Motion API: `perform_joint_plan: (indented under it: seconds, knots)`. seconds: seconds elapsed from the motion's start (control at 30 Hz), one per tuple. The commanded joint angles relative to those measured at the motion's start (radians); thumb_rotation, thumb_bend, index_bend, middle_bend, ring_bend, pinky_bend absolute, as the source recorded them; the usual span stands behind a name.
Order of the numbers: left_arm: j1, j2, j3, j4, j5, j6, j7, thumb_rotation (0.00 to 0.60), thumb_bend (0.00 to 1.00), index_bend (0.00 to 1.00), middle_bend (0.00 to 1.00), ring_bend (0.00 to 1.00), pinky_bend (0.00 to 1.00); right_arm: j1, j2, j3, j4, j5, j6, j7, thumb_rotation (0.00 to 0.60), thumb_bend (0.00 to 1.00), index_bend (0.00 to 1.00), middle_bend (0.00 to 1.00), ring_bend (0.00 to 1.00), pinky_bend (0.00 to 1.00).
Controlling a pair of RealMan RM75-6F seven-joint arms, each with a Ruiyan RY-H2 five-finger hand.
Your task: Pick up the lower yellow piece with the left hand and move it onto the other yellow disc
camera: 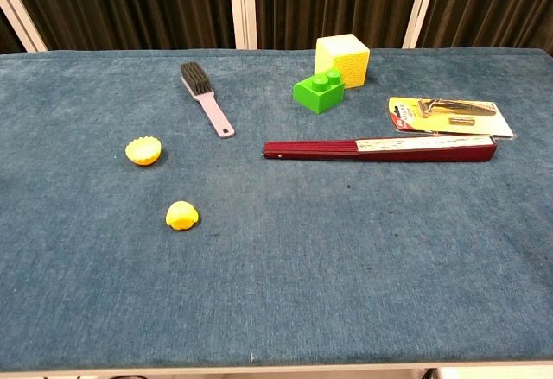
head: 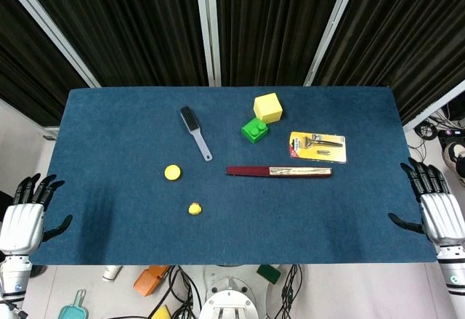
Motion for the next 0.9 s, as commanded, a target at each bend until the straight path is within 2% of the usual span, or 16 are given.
perform_joint_plan:
  seconds: [0.03, 0.23, 0.4, 0.67, 0.9]
  knots:
    - [-0.001, 0.0, 0.0, -0.002, -0.002, -0.003, 0.005, 0.6, 0.24, 0.19, 0.13, 0.03, 0.0, 0.001, 0.0, 0.001, 0.002, 0.002, 0.0, 0.001, 0.6, 0.22, 0.0, 0.0, 0.0, 0.02]
    - [-0.019, -0.005, -0.003, -0.019, 0.016, -0.015, 0.009, 0.6, 0.25, 0.19, 0.13, 0.03, 0.0, -0.006, 0.004, 0.003, 0.006, 0.004, 0.016, 0.005, 0.6, 0.22, 0.0, 0.0, 0.0, 0.02]
    - [-0.084, -0.026, -0.011, -0.046, 0.066, -0.075, 0.029, 0.6, 0.24, 0.19, 0.13, 0.03, 0.0, -0.014, 0.007, 0.008, 0.005, 0.005, 0.037, 0.008, 0.6, 0.22, 0.0, 0.0, 0.0, 0.02]
    - [-0.252, -0.105, -0.037, -0.065, 0.119, -0.264, 0.101, 0.6, 0.25, 0.23, 0.13, 0.04, 0.0, -0.02, 0.005, 0.006, 0.003, 0.014, 0.039, 0.005, 0.6, 0.22, 0.0, 0.0, 0.0, 0.02]
    - [-0.369, -0.198, -0.06, -0.036, 0.087, -0.41, 0.152, 0.6, 0.25, 0.29, 0.13, 0.04, 0.0, -0.017, 0.007, 0.008, -0.001, 0.02, 0.032, -0.003, 0.6, 0.22, 0.0, 0.0, 0.0, 0.02]
